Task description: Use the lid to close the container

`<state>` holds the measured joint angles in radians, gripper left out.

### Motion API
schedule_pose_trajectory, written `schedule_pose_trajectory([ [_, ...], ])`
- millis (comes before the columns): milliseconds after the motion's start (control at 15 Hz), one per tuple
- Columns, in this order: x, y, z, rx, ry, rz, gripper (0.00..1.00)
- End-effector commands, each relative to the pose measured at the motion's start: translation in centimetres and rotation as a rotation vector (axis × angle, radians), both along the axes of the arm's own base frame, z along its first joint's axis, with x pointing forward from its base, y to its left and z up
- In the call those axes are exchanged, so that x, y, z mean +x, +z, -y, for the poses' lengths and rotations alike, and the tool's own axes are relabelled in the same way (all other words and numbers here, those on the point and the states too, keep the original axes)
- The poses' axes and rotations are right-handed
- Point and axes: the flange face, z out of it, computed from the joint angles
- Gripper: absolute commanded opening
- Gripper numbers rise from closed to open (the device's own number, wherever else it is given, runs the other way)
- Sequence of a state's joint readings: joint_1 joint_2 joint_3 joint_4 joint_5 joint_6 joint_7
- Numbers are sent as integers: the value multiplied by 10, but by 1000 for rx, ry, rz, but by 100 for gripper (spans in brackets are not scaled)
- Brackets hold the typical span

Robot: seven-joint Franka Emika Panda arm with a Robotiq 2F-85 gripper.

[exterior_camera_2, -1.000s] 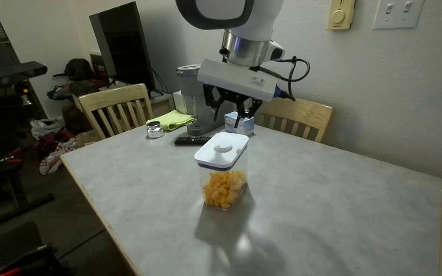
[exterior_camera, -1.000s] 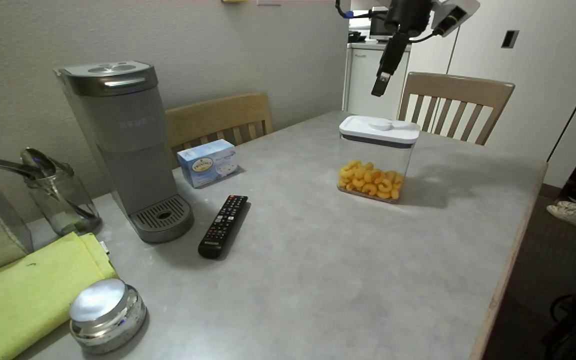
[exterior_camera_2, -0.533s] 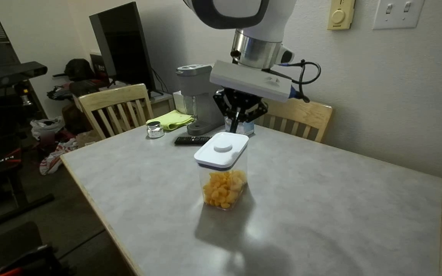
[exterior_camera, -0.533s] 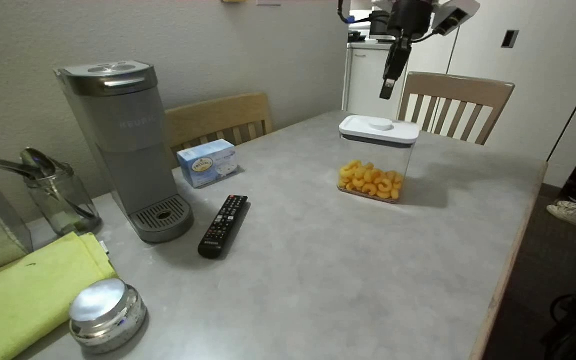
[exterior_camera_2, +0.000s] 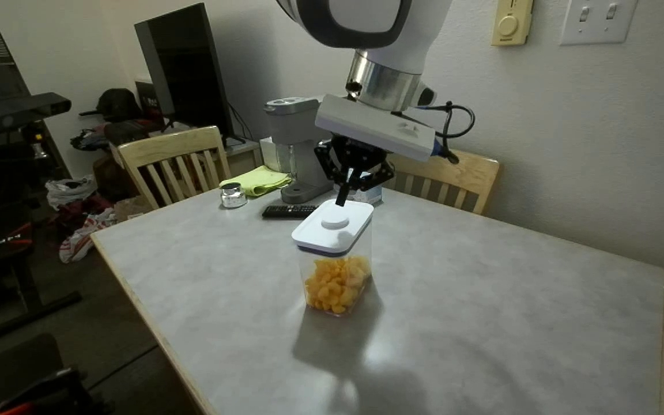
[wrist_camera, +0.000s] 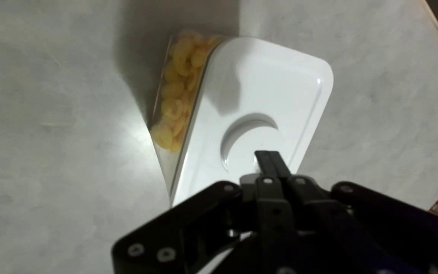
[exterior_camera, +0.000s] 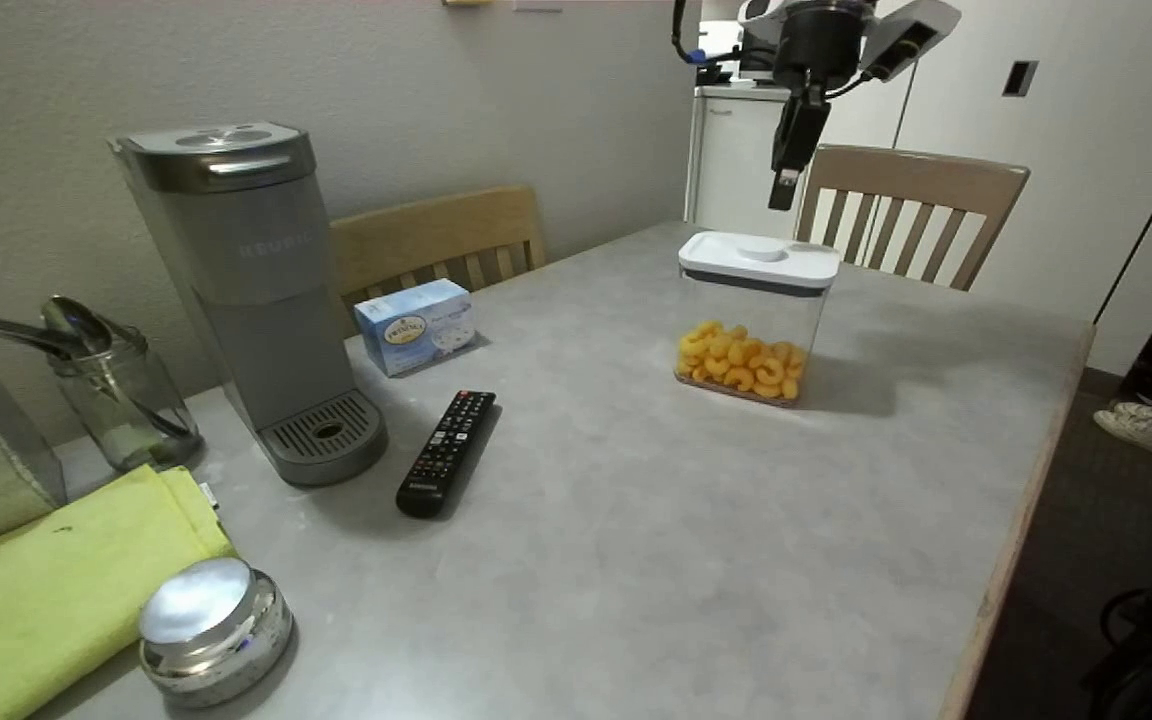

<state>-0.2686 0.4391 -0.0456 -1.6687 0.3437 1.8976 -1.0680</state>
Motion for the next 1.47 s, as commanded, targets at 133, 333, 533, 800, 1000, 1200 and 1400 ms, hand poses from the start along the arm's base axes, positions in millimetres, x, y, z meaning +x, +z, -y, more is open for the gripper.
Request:
schedule_pose_trajectory([
  [133, 3, -2, -1, 49, 65, -33, 0],
  [333, 2, -13, -1, 63, 82, -51, 0],
  [533, 3, -26, -4, 71, 92, -59, 0],
  [800, 6, -37, -14, 83, 112, -70, 0],
  [1000, 9, -40, -23, 91, 132, -69, 0],
  [1200, 11, -42, -27, 85, 143, -58, 0],
  [1400, 10, -48, -22, 75, 146, -53, 0],
])
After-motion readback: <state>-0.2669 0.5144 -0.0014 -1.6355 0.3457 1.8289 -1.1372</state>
